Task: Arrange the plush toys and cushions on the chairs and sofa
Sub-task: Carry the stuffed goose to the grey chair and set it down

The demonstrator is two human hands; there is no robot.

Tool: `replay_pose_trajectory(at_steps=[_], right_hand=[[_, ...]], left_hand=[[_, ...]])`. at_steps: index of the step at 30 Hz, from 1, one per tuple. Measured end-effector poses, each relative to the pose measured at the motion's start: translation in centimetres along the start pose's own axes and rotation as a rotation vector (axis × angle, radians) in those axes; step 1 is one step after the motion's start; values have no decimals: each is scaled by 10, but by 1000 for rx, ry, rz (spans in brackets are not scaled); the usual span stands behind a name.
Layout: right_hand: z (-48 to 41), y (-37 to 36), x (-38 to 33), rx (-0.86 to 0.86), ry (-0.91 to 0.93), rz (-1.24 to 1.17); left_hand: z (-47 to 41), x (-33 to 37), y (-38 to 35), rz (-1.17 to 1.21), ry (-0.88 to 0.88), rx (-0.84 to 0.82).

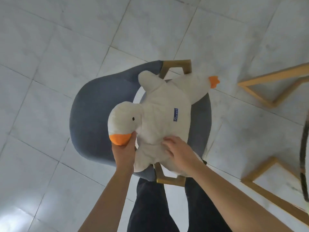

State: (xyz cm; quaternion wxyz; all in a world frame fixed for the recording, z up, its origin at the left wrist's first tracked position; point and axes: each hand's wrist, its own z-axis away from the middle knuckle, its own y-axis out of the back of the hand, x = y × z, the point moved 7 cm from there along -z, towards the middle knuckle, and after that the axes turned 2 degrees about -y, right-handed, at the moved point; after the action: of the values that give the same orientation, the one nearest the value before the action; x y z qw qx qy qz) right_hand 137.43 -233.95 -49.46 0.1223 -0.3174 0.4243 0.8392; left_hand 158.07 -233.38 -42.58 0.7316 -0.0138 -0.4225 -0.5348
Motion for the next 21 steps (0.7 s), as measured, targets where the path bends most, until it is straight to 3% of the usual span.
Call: replay_pose_trajectory(at_steps=[5, 9, 11, 16, 21], right_hand=[[-18, 16, 48, 307, -448, -292], [-22, 0, 84, 77, -790, -677], [-27, -8, 81, -11, -748, -853], [-29, -13, 66, 33, -609, -864], [-53, -36, 35, -63, -487, -861]], left_hand=[[-15, -22, -23, 110, 98, -5], [-19, -16, -36, 285, 160, 34], [-19, -13, -31, 343, 195, 76], [1, -1, -6, 348, 80, 108], [-5, 2, 23, 338, 90, 214]])
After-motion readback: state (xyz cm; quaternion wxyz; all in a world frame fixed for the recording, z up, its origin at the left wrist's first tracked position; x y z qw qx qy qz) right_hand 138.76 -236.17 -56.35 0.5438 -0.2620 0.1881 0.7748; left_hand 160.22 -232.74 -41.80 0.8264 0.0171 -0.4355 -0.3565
